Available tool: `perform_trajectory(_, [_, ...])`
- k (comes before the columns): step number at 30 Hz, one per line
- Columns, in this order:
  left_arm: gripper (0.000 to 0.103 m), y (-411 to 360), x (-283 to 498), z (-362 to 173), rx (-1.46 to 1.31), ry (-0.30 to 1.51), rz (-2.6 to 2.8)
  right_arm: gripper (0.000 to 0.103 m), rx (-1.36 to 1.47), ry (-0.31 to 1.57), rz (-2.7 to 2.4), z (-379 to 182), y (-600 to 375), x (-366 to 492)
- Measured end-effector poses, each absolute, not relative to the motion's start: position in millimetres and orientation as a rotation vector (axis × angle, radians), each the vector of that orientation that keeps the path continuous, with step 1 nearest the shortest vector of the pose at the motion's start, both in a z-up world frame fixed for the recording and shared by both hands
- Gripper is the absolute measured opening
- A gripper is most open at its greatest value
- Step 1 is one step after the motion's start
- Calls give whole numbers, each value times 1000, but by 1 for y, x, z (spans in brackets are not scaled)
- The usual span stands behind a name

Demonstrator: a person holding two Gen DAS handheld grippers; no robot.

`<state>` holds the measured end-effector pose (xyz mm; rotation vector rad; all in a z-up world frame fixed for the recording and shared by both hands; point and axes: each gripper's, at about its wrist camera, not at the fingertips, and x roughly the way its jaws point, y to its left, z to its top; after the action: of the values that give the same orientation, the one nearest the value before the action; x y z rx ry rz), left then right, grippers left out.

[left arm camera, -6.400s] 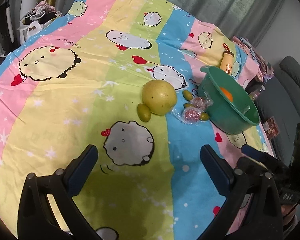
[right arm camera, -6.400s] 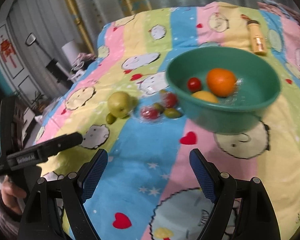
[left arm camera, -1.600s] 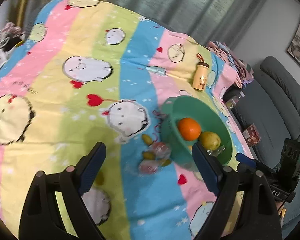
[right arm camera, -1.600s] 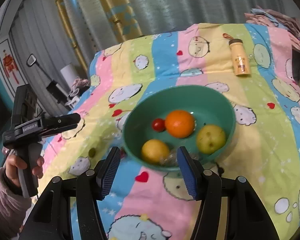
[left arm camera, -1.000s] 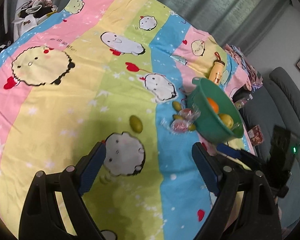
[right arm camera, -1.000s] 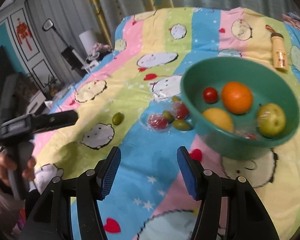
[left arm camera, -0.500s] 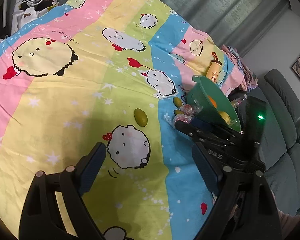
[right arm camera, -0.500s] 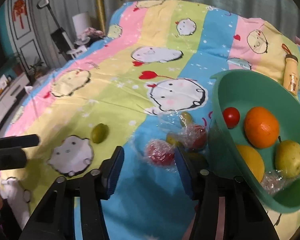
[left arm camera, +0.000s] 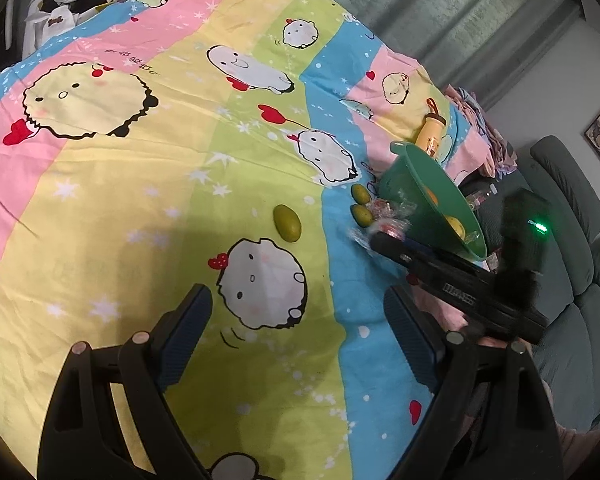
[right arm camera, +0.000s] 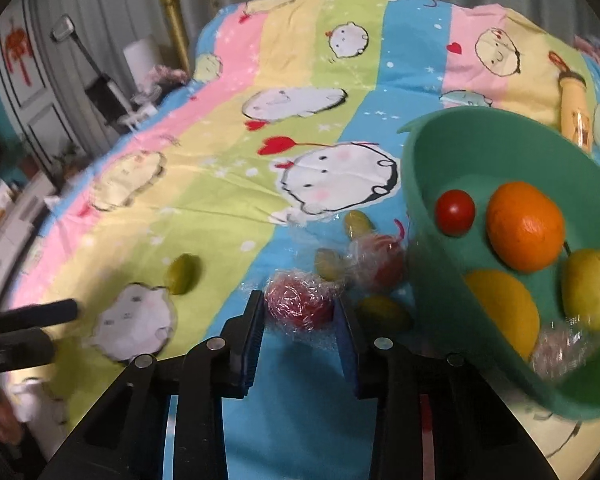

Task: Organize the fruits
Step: 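Lift the wrapped red fruit with the right gripper while the left tool approaches another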

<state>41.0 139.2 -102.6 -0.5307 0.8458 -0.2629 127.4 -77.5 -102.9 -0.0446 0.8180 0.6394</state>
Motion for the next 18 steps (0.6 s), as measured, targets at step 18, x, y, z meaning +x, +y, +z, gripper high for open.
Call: perform_trajectory(18, [79, 53, 117, -83, -194, 828, -375, 36, 93, 780, 729, -97, -167, 79])
